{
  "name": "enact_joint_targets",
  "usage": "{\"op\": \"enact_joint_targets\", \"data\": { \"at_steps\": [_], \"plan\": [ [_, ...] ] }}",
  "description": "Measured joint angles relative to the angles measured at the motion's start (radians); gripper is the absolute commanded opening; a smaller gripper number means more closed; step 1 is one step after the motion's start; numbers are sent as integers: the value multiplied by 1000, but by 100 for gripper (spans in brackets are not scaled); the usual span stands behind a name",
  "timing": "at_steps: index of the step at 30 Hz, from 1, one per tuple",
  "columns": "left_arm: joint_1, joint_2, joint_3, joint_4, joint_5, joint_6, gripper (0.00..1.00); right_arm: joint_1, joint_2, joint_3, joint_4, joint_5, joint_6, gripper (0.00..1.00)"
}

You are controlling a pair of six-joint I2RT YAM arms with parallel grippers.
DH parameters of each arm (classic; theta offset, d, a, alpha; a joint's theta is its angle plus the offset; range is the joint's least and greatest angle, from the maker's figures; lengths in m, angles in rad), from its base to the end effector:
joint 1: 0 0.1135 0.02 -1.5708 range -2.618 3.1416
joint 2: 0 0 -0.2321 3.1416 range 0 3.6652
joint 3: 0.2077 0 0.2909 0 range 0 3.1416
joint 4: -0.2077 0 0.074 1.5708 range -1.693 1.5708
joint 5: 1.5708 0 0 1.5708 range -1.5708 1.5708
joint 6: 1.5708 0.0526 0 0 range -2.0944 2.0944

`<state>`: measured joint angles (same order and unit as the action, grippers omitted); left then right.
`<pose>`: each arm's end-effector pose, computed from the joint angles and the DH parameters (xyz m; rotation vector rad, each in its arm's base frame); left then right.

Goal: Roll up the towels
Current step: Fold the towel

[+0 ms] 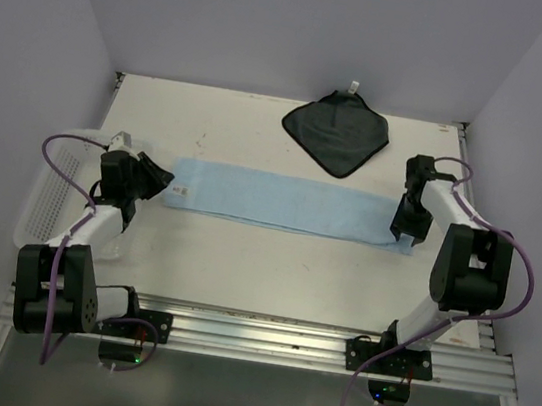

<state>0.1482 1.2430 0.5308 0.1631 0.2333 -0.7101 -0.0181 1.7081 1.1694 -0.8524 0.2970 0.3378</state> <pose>0.3051 0.0333 0.1273 -0.7674 2.0171 -0.5771 0.3488 -0.0217 0.1266 0.5505 2.8405 -0.3858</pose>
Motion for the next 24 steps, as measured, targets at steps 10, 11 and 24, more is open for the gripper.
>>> {"op": "enact_joint_targets", "data": {
  "at_steps": [10,11,24],
  "plan": [
    [-3,-44,39,-41,37,4,49,5,-24,0,-6,-3,-5,45],
    [-5,-61,56,-56,42,14,51,5,-39,0,-6,-3,-6,46],
    [-35,-254,182,-199,59,175,64,5,-192,-60,13,31,46,30]
  ]
}}
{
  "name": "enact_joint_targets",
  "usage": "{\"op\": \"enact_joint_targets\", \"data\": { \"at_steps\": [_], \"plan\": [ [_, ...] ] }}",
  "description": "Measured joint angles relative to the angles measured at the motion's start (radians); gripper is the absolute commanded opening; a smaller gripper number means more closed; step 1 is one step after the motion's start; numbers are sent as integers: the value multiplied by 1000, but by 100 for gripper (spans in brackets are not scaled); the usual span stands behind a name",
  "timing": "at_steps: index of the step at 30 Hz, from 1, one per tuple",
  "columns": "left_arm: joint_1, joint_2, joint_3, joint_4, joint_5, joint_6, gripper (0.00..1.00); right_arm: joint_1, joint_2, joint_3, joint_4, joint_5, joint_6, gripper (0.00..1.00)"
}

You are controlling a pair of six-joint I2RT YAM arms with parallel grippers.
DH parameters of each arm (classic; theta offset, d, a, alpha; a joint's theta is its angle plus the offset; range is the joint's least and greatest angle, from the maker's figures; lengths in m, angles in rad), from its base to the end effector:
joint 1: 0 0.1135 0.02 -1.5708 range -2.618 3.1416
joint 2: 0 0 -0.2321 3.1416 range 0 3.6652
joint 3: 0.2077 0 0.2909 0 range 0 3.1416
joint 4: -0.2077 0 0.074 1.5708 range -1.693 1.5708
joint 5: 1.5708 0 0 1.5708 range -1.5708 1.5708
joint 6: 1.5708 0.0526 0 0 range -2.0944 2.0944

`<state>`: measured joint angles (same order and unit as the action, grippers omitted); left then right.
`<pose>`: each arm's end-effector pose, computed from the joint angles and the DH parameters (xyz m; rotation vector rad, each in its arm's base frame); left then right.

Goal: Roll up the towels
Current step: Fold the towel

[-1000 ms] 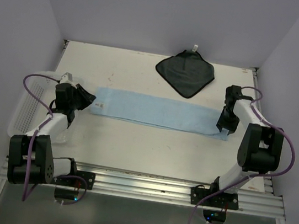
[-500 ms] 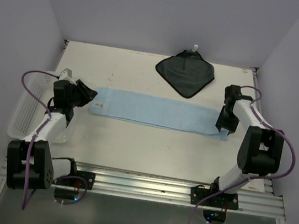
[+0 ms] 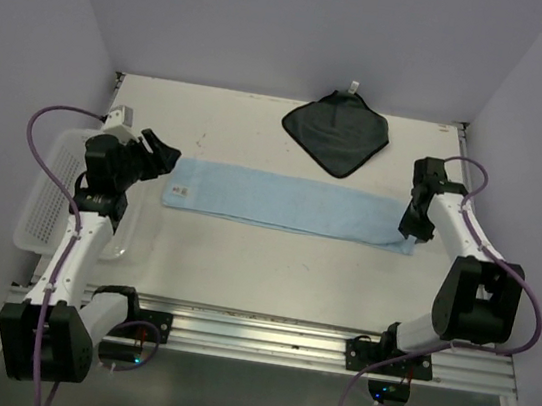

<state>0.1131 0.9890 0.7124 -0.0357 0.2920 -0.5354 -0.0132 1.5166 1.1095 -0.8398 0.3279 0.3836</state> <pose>0.3008 0.0189 0.2492 -0.4120 1.8634 -0.5624 0.3317 -0.0213 0.1703 0.6132 2.6740 -0.3634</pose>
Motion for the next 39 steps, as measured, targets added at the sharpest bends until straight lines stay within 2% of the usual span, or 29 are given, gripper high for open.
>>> {"op": "enact_joint_targets", "data": {
  "at_steps": [10,25,28,31,39],
  "plan": [
    [-45,22,-23,-36,69,35,70,-3,54,-72,62,32,24,28],
    [-48,34,-23,-42,106,50,74,-11,187,-101,211,23,52,31],
    [-48,34,-23,-43,106,51,74,-12,192,-98,217,27,51,26],
    [-48,34,-23,-45,106,57,74,-15,193,-98,224,29,48,15],
    [-48,34,-23,-57,105,59,75,-17,207,-56,177,50,21,14]
  ]
}}
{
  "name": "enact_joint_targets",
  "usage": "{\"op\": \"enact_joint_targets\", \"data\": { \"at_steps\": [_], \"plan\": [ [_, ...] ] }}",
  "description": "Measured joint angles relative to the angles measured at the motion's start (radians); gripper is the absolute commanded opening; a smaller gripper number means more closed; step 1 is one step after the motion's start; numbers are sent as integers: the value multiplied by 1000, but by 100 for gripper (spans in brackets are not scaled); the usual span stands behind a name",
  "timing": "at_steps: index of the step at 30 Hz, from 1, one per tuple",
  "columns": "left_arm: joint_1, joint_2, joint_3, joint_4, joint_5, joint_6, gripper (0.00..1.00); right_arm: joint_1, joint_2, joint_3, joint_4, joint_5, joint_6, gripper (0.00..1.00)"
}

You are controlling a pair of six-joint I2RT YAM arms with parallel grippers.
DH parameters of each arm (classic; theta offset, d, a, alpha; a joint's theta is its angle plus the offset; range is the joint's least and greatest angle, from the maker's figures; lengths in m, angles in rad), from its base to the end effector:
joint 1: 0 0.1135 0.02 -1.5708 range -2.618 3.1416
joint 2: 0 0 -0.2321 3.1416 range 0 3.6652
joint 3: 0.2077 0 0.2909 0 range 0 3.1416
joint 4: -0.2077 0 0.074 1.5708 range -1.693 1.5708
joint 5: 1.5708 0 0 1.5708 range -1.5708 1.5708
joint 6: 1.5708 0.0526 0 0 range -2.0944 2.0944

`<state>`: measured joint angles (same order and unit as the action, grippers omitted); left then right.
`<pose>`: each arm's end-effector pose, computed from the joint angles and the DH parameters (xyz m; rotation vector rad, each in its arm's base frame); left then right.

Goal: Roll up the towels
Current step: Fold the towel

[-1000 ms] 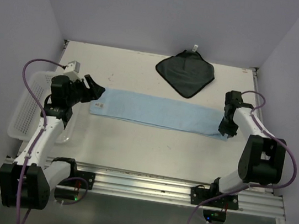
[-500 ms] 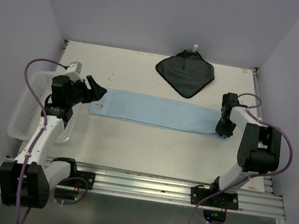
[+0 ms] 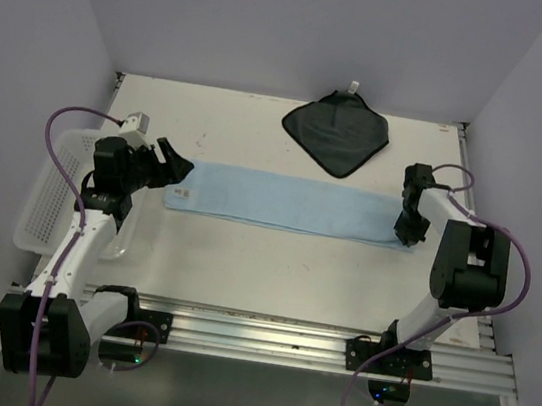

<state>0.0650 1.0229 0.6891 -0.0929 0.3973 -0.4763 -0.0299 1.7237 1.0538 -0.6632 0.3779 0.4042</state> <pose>0.2999 -0.0009 0.2243 -0.2858 2.0024 -0.6590 0.3439 -0.0297 0.0937 0.6662 2.7237 -0.4644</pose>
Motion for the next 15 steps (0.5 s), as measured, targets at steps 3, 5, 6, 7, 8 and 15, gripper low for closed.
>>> {"op": "enact_joint_targets", "data": {
  "at_steps": [3,5,6,7,8,15],
  "plan": [
    [0,0,0,0,0,0,76,2,9,27,-29,8,-18,15],
    [0,0,0,0,0,0,76,8,11,42,-56,24,-29,17],
    [0,0,0,0,0,0,76,13,13,49,-70,31,-35,17],
    [0,0,0,0,0,1,76,21,16,59,-86,42,-40,17],
    [0,0,0,0,0,1,76,33,21,71,-101,55,-47,17],
    [0,0,0,0,0,1,77,105,61,127,-186,155,-81,31]
  ]
}}
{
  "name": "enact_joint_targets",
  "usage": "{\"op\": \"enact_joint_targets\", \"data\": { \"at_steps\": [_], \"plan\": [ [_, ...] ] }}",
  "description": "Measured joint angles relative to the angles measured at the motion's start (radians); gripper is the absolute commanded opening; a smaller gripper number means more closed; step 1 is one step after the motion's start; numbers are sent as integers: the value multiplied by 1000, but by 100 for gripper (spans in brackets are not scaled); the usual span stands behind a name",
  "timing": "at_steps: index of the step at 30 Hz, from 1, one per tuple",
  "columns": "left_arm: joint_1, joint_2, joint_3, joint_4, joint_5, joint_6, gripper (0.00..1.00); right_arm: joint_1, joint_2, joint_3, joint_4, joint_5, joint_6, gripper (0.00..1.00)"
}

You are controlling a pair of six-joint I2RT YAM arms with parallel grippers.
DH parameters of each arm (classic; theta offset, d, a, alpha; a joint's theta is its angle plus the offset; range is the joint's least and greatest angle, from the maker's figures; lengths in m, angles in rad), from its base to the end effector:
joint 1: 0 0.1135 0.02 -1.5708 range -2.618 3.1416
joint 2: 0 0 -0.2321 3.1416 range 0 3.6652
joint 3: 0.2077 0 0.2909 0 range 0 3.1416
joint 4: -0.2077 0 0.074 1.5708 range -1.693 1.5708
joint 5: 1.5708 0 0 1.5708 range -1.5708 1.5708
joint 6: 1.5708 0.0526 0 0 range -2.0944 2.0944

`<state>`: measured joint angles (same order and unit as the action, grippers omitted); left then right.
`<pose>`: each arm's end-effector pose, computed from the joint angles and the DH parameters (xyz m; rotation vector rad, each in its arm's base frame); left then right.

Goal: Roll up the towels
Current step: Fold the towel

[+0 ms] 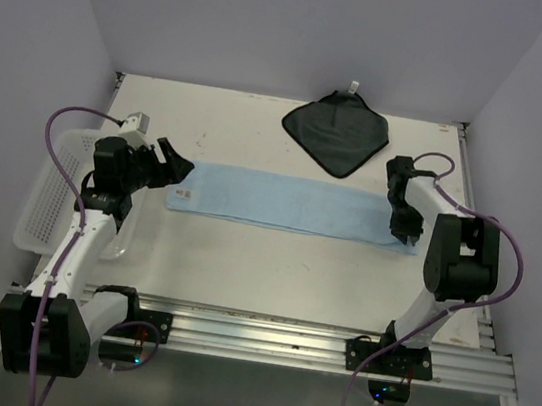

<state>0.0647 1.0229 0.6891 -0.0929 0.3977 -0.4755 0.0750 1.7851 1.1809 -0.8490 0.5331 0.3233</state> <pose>0.2999 -0.0010 0.2243 -0.2844 2.0026 -0.6591 0.3527 -0.0003 0.1095 0.3962 2.8068 -0.7256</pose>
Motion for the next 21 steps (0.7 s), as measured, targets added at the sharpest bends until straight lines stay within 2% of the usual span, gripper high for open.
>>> {"op": "enact_joint_targets", "data": {
  "at_steps": [4,12,21],
  "plan": [
    [0,0,0,0,2,0,77,3,0,0,-34,34,-4,42],
    [0,0,0,0,14,0,78,-8,-42,0,-56,47,-2,42],
    [0,-2,0,0,14,0,80,-260,-262,-112,160,-238,81,44]
  ]
}}
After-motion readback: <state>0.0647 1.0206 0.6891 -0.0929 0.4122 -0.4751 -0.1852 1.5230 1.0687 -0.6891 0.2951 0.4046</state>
